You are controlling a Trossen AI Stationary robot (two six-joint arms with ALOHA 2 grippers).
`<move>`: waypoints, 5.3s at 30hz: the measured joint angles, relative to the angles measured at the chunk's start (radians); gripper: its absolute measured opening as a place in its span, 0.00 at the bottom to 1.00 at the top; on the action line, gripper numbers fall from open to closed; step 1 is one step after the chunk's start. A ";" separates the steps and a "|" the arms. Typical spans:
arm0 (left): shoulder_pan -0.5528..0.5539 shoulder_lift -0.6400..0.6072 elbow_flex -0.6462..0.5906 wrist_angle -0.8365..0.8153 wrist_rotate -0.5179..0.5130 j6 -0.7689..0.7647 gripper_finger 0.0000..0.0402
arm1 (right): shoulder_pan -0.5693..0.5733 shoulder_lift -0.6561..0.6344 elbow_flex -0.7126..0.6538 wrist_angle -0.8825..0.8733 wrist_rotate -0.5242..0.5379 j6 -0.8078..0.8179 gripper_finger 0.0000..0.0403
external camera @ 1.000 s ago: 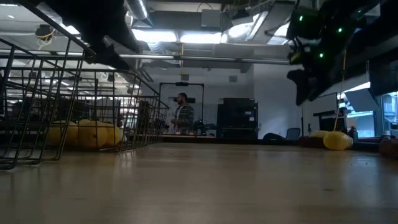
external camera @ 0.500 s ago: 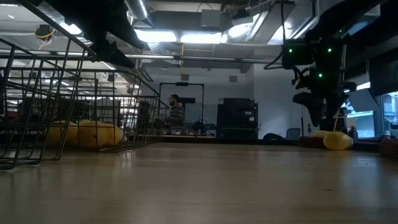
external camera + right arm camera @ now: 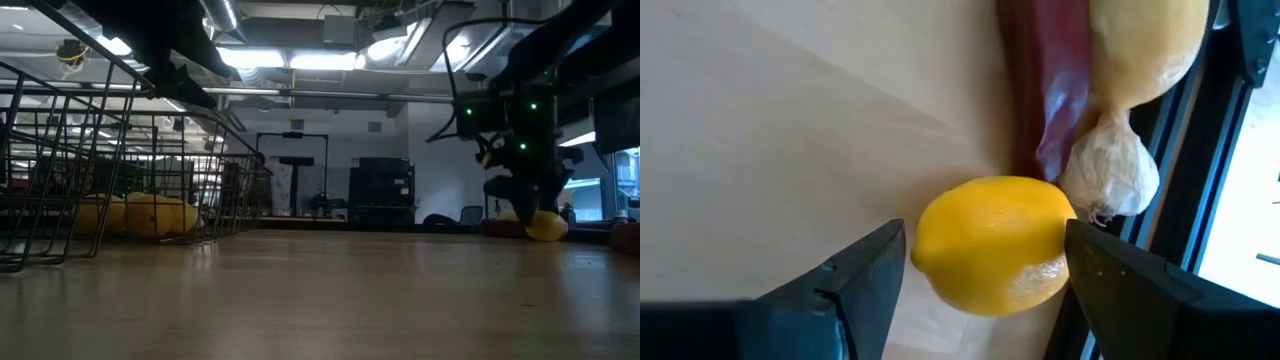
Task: Sort produce into baskets
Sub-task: Put the lemon in the middle wire basket
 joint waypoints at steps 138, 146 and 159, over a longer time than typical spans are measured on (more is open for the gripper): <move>-0.007 0.000 0.000 0.051 -0.017 -0.008 0.86 | 1.070 -0.065 -0.057 0.360 -0.063 0.351 0.67; -0.006 0.000 0.000 0.051 -0.016 -0.006 0.86 | 1.062 -0.068 0.037 0.269 -0.104 0.050 0.67; -0.006 0.000 0.000 0.051 -0.016 0.001 0.86 | 1.062 -0.060 0.018 0.272 -0.165 -0.226 0.67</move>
